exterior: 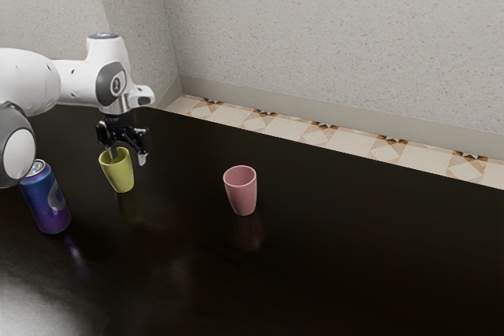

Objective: Place the left cup onto the right cup

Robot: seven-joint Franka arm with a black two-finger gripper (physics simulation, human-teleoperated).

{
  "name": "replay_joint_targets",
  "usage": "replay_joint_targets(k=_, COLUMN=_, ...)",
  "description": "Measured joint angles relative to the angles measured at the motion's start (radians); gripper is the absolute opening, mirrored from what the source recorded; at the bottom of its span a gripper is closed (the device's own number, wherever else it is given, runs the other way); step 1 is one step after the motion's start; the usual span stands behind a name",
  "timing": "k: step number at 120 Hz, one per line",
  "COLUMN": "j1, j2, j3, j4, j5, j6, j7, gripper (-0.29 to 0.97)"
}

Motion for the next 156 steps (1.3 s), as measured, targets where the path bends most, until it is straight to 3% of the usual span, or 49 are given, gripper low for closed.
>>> replay_joint_targets(k=29, j1=0.004, j2=0.021, j3=-0.001, j4=0.006, j5=-0.006, j6=0.001, j7=0.001, gripper=0.54)
replay_joint_targets(k=100, j1=0.006, j2=0.025, j3=0.000, j4=0.007, j5=-0.004, j6=0.004, j7=-0.002, gripper=-0.01)
replay_joint_targets(k=125, j1=0.001, j2=-0.002, j3=0.004, j4=-0.002, j5=-0.001, j6=0.004, j7=-0.002, gripper=-0.08)
replay_joint_targets(k=156, j1=-0.043, j2=-0.158, j3=0.026, j4=-0.048, j5=0.027, j6=-0.006, j7=-0.004, gripper=-0.10)
